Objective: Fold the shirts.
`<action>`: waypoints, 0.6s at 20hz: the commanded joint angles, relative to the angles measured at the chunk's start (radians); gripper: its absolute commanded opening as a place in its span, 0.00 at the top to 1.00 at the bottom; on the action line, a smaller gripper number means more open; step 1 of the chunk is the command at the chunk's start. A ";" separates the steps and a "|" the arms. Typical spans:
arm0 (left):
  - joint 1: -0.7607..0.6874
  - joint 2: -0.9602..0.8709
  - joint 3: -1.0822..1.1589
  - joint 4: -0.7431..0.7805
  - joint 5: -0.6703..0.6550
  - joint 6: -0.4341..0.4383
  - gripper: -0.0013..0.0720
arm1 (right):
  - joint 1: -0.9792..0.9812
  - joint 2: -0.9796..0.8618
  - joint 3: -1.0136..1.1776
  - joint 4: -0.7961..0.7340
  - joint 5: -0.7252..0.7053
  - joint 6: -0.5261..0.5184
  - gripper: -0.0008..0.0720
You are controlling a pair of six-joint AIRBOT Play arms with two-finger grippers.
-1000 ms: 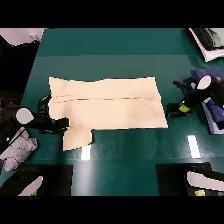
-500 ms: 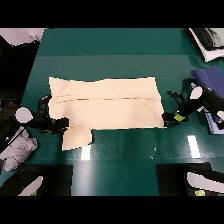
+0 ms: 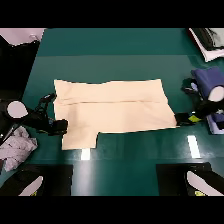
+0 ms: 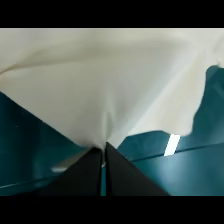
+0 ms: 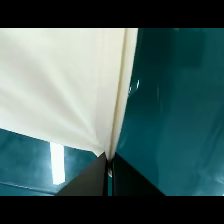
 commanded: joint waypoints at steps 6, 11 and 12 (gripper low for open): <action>0.000 0.074 0.085 -0.069 -0.008 0.043 0.95 | -0.121 0.209 0.000 0.049 0.019 0.000 0.97; 0.000 0.074 0.219 -0.006 0.209 0.044 0.95 | -0.121 0.208 0.001 0.153 -0.138 0.001 0.97; 0.000 0.074 0.235 0.019 0.255 0.044 0.95 | -0.121 0.206 0.002 0.157 -0.165 0.001 0.97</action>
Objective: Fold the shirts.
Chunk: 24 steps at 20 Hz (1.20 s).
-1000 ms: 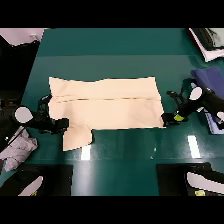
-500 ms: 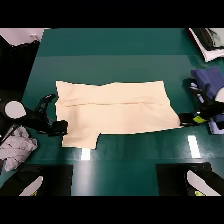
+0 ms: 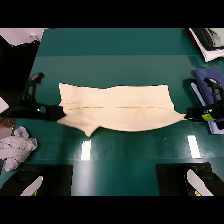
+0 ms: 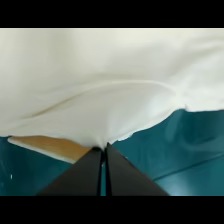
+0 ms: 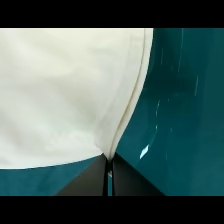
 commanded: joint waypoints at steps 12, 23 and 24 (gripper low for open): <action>0.000 -0.299 0.236 0.182 0.387 0.002 0.95 | 0.074 -0.407 0.367 0.082 -0.163 0.001 0.97; 0.002 -0.499 0.271 0.368 0.477 -0.009 0.95 | 0.130 -0.680 0.522 0.082 -0.282 0.017 0.97; 0.002 -0.502 0.270 0.389 0.476 -0.028 0.95 | 0.130 -0.683 0.517 0.083 -0.301 0.017 0.97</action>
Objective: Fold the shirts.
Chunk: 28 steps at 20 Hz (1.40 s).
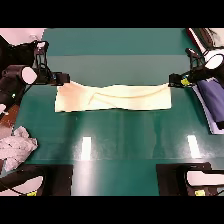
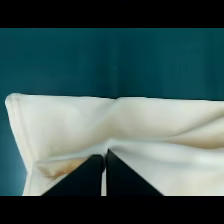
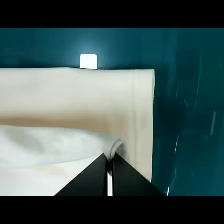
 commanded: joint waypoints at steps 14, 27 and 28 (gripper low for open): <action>0.001 -0.024 0.005 0.105 -0.064 -0.121 0.23 | -0.059 -0.039 0.060 0.114 -0.036 -0.068 0.34; 0.001 -0.025 0.005 0.030 -0.211 -0.119 0.94 | -0.214 -0.354 0.166 0.323 0.343 -0.172 0.34; 0.001 -0.025 0.005 0.023 -0.210 -0.119 0.94 | -0.209 -0.366 0.166 0.324 0.341 -0.172 0.34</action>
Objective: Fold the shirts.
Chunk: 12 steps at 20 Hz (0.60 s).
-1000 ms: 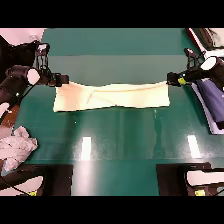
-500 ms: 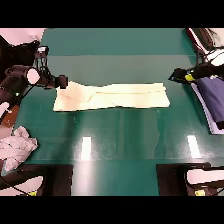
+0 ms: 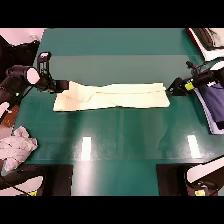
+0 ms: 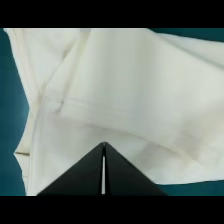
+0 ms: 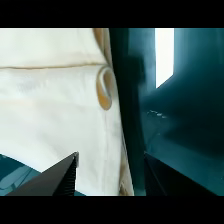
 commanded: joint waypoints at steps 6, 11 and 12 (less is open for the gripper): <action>0.000 -0.004 0.000 -0.110 -0.003 0.003 0.95 | 0.071 -0.086 0.003 0.062 -0.016 -0.029 0.35; -0.013 -0.005 0.000 -0.188 -0.002 0.039 0.95 | 0.102 -0.105 0.003 0.209 -0.033 -0.147 0.97; -0.029 -0.005 0.000 -0.188 -0.002 0.046 0.95 | 0.103 -0.095 0.003 0.240 -0.033 -0.174 0.97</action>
